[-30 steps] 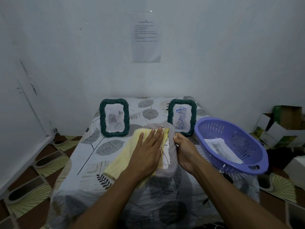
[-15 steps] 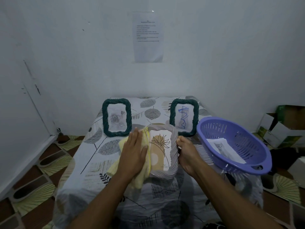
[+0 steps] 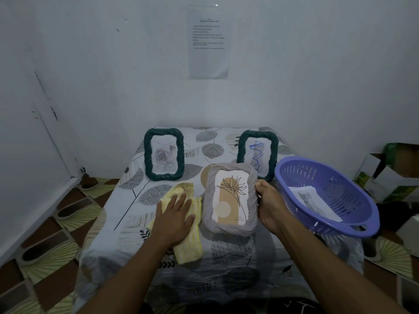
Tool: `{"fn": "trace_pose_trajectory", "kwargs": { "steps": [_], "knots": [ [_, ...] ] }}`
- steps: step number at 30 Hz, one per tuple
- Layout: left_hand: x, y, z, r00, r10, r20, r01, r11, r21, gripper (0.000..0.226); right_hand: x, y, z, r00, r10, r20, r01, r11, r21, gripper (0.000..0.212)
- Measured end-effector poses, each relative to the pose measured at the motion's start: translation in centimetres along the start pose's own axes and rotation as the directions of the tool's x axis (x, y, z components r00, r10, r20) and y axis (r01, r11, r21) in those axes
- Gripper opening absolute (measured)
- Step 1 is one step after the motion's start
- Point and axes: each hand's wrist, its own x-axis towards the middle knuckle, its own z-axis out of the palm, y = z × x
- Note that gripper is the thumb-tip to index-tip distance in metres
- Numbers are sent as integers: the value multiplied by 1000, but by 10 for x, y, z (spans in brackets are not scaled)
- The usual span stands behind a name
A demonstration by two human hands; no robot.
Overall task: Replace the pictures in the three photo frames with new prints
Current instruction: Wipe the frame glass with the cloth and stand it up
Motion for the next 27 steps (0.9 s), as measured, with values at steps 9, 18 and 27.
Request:
{"fn": "trace_pose_trajectory", "kwargs": {
  "steps": [9,18,27],
  "knots": [
    [-9,-62,-8,998,-57,-12,56,998,-26,58,2,16,29,996,-4,84,4,1000,-6,29],
    [-17,-98,-19,993,-117,-22,117,993,9,58,8,23,49,992,-22,121,20,1000,21,26],
    [3,10,-77,989,-128,72,95,182,-979,35,10,13,51,983,-75,165,68,997,47,31]
  ]
}}
